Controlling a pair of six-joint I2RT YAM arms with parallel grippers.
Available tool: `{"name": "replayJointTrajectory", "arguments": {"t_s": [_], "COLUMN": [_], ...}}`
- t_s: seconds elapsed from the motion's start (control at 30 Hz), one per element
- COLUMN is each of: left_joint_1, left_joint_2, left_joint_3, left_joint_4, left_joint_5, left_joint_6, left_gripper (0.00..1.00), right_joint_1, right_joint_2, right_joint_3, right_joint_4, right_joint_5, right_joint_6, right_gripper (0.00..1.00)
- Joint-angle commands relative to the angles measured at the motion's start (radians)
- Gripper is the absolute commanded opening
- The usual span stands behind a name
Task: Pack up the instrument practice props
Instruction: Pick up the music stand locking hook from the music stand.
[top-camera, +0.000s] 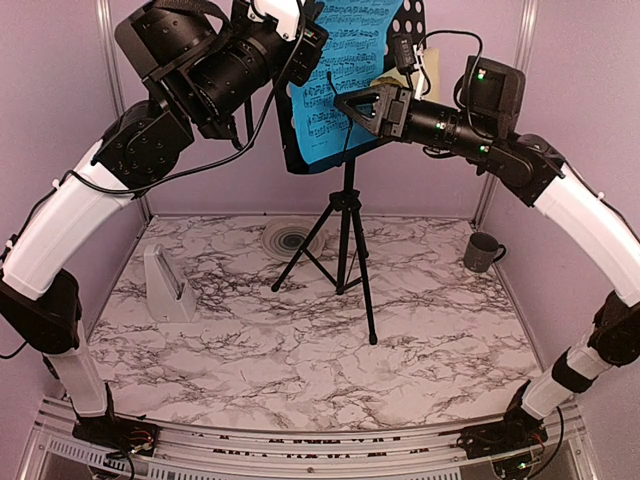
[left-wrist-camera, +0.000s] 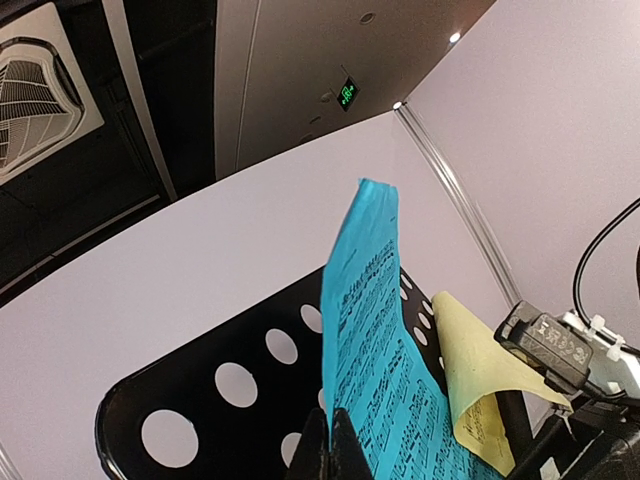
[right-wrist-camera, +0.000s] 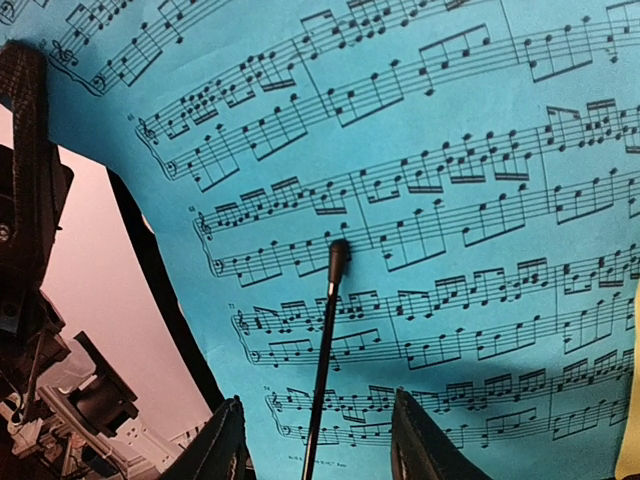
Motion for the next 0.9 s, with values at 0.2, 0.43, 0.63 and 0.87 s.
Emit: {"name": "replayJointTrajectory", "arguments": {"t_s": [0.2,0.43,0.63,0.87], "left_joint_1": [-0.012,-0.016,-0.021,-0.023], "left_joint_2": [0.008,0.008,0.004,-0.003], "left_joint_3": [0.03,0.033,0.034,0.034], "left_joint_4": [0.047,0.049,0.051,0.051], "left_joint_5": [-0.027,-0.038,-0.048,-0.08], "left_joint_6": [0.016,0.024,0.028,0.038], "left_gripper": [0.0,0.0,0.0,0.0], "right_joint_1": [0.008,0.008,0.008,0.008], "right_joint_2": [0.026,0.015,-0.016,-0.07], "right_joint_3": [0.065,0.062,0.009,-0.102], "right_joint_4": [-0.036,-0.031,0.022,0.151], "right_joint_5": [0.031,0.027,0.034,0.051], "right_joint_6": [-0.011,-0.006,0.001,0.01], "right_gripper": [0.22,0.01,0.0,0.0]}}
